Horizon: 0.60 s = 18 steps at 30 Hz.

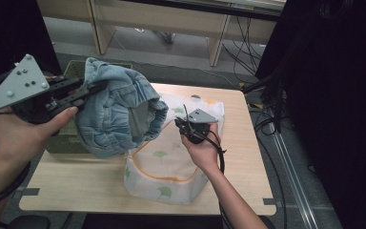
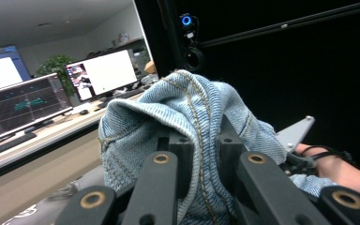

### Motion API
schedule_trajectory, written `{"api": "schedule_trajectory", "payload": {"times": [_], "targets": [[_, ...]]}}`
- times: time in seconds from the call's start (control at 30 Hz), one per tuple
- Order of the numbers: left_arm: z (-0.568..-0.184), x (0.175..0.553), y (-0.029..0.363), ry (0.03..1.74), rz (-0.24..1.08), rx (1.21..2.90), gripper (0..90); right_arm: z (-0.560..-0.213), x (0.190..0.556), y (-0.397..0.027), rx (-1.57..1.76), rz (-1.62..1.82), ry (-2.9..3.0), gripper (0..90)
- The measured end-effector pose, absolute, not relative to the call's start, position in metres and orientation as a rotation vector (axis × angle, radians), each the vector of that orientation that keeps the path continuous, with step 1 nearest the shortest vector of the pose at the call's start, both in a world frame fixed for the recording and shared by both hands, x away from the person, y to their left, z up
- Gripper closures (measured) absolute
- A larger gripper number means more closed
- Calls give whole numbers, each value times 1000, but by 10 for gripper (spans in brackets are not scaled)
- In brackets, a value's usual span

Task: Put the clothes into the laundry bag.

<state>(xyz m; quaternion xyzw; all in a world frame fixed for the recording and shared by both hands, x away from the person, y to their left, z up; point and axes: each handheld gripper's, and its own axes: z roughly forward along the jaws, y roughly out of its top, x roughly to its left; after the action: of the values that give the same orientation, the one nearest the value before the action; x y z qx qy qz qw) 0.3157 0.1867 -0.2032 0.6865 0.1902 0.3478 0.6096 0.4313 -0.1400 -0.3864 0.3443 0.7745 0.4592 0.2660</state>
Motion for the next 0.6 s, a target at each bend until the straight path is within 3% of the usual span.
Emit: {"api": "schedule_trajectory", "payload": {"times": [0.6], "targets": [[-205, 297, 183, 362, 670, 1620, 808, -386, 433, -141, 914, 1241, 2088, 892]]}}
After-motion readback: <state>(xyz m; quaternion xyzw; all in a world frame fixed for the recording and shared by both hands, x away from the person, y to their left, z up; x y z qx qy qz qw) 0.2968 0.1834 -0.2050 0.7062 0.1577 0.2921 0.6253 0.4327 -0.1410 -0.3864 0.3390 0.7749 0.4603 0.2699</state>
